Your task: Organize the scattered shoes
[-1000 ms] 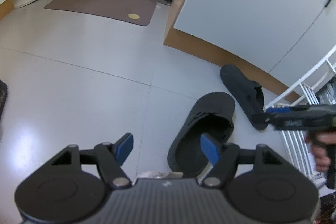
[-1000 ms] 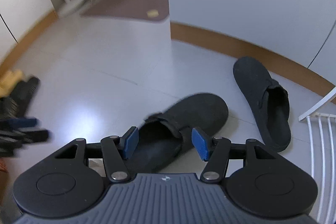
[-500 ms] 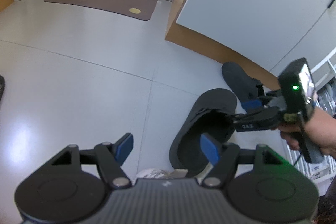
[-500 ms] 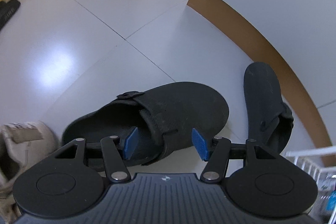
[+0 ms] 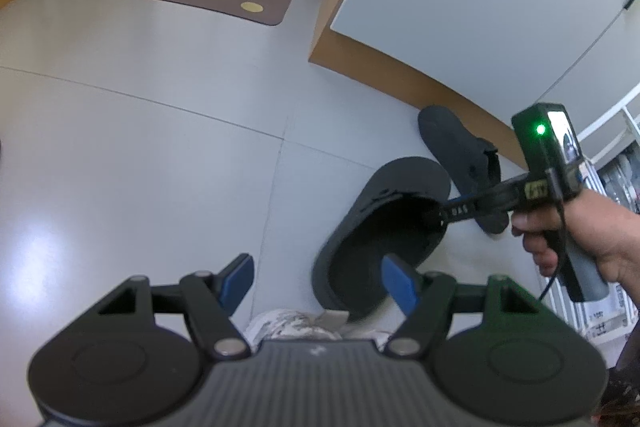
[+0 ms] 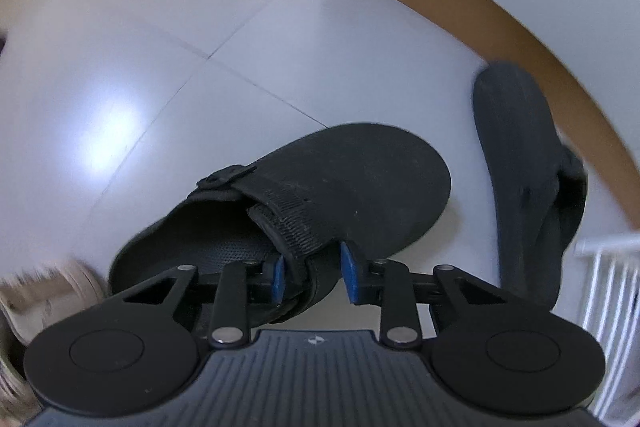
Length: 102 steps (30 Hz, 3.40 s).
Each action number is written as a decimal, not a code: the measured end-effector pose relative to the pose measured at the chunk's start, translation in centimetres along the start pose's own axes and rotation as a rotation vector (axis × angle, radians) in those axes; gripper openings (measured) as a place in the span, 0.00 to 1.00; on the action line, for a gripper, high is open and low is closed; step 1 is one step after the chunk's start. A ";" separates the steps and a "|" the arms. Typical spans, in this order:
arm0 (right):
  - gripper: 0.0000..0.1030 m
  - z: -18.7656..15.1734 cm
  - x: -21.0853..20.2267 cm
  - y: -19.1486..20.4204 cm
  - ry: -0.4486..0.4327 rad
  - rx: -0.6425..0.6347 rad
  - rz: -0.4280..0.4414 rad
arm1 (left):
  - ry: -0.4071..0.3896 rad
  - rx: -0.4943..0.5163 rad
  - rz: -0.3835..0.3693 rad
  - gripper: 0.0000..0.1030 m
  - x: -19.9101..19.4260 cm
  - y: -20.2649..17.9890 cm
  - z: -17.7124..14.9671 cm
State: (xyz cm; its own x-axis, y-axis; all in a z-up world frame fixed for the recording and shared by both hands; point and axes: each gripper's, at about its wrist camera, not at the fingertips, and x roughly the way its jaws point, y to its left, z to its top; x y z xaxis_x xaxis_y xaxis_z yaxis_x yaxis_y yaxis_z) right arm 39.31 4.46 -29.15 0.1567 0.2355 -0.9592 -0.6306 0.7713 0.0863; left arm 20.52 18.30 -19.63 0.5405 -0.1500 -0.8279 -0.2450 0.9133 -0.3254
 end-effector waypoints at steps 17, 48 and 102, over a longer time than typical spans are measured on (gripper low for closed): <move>0.27 -2.7 -1.1 -5.4 0.082 0.420 0.184 | -0.003 -0.003 -0.001 0.71 -0.2 0.0 0.0; 0.82 -5.2 -2.8 -7.5 -0.149 0.051 0.105 | 0.010 0.017 0.016 0.71 0.5 -0.8 -0.8; 1.00 -8.8 2.0 0.0 -0.266 -0.481 0.099 | 0.045 0.020 0.080 0.71 1.9 -0.9 -2.1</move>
State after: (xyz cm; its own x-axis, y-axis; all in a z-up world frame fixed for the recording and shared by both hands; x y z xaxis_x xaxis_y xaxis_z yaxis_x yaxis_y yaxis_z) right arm 32.96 -0.21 -33.45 0.2261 0.4823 -0.8463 -0.9183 0.3954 -0.0200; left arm 20.12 16.40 -21.84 0.4830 -0.0926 -0.8707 -0.2698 0.9303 -0.2486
